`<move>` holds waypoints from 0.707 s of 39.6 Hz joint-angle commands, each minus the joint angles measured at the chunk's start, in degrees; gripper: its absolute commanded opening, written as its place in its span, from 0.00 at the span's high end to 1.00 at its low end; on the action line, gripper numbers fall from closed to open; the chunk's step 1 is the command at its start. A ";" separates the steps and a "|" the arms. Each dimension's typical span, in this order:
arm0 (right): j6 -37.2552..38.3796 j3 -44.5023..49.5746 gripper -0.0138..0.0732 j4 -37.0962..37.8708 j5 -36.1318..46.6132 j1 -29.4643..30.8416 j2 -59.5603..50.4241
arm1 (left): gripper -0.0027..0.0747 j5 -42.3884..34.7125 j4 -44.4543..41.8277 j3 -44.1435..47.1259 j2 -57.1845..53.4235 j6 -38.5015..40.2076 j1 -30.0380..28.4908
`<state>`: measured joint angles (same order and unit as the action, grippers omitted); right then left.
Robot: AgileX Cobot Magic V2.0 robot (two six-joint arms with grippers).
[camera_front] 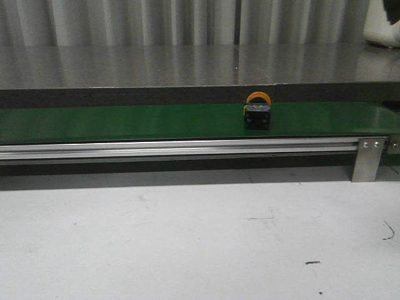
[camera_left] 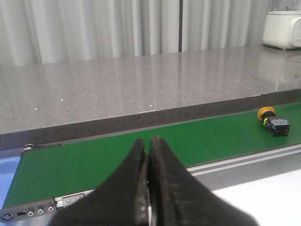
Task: Move button from left to right
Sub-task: 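Let the conveyor carry the button toward the right gripper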
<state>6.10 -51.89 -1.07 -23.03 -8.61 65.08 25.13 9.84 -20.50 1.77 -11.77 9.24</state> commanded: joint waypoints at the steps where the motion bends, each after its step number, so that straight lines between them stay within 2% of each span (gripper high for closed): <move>1: 0.73 -8.37 0.10 -0.19 -0.67 0.32 7.53 | 0.99 -4.37 0.93 -1.30 0.65 0.24 0.47; 13: 2.50 -25.45 0.10 -0.19 -7.55 0.32 27.25 | 0.99 -4.37 0.93 -1.30 0.65 0.24 0.47; 19: 2.68 -30.32 0.10 -0.32 -8.06 0.32 32.33 | 0.99 -4.37 0.93 -1.30 0.65 0.24 0.47; 28: 2.79 -34.56 0.10 -4.65 -10.62 0.32 36.91 | 0.99 -4.37 0.93 -1.30 0.65 0.24 0.47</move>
<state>8.68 -83.52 -3.92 -34.98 -8.61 103.57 25.13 9.84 -20.50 1.77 -11.77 9.24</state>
